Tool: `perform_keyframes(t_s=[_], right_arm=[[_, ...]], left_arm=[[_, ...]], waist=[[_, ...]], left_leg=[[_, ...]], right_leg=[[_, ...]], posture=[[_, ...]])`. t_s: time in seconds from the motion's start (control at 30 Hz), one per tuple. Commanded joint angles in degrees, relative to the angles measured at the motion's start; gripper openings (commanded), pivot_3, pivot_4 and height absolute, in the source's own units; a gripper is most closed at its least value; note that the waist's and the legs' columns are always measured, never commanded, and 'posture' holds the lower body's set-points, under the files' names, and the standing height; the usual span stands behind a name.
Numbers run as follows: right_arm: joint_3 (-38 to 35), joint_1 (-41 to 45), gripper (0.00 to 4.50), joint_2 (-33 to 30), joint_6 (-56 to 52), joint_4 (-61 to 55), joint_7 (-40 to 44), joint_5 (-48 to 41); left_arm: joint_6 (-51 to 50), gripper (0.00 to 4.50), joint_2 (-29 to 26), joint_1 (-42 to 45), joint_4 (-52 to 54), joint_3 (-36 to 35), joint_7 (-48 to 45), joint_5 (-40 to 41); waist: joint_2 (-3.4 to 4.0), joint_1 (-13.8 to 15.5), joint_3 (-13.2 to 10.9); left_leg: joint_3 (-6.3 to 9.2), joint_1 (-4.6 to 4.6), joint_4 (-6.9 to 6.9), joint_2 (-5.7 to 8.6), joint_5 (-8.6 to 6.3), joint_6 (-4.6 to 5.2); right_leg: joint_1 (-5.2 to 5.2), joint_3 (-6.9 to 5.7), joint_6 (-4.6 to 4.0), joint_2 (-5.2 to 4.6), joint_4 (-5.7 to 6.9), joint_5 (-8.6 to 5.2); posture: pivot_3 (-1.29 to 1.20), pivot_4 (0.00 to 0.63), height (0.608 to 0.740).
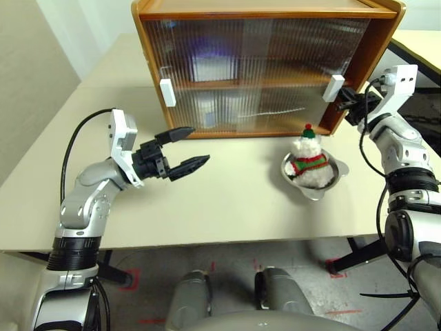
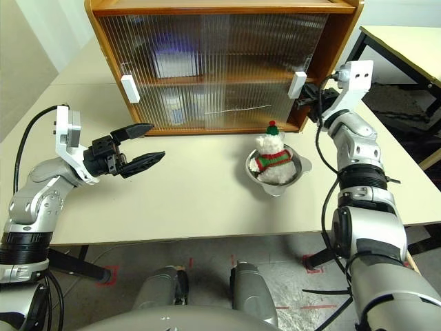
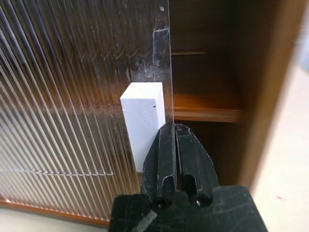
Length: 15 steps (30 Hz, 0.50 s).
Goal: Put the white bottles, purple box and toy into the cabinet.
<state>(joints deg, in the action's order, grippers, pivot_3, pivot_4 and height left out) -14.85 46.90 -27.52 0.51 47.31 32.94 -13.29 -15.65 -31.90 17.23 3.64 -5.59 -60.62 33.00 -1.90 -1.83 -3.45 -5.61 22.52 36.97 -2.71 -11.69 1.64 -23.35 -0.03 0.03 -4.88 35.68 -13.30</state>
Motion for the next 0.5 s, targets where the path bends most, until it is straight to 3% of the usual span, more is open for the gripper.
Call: perform_keyframes(t_s=[0.03, 0.5], right_arm=[[0.81, 1.98, 0.03, 1.51, 1.26, 0.77, 0.89, -0.20], [2.97, 6.86, 0.03, 9.10, 1.74, 2.52, 2.49, -0.05]], left_arm=[[-0.45, 4.50, -0.75, -0.19, -0.20, -0.24, 0.56, -0.78], [-0.64, 4.50, -1.00, -1.72, 0.76, -0.99, 2.72, -0.57]], waist=[[0.03, -0.03, -0.02], [0.25, -0.29, -0.24]], left_leg=[[0.00, 0.00, 0.00, 0.00, 0.00, 0.00], [-0.18, -0.13, -0.05, -0.06, 0.00, -0.01]], right_leg=[[-0.01, 0.00, 0.00, 0.00, 0.00, 0.00], [-0.10, 0.15, -0.06, 0.04, 0.11, 0.06]], posture=[[0.15, 0.012, 0.740], [0.17, 0.020, 0.740]])
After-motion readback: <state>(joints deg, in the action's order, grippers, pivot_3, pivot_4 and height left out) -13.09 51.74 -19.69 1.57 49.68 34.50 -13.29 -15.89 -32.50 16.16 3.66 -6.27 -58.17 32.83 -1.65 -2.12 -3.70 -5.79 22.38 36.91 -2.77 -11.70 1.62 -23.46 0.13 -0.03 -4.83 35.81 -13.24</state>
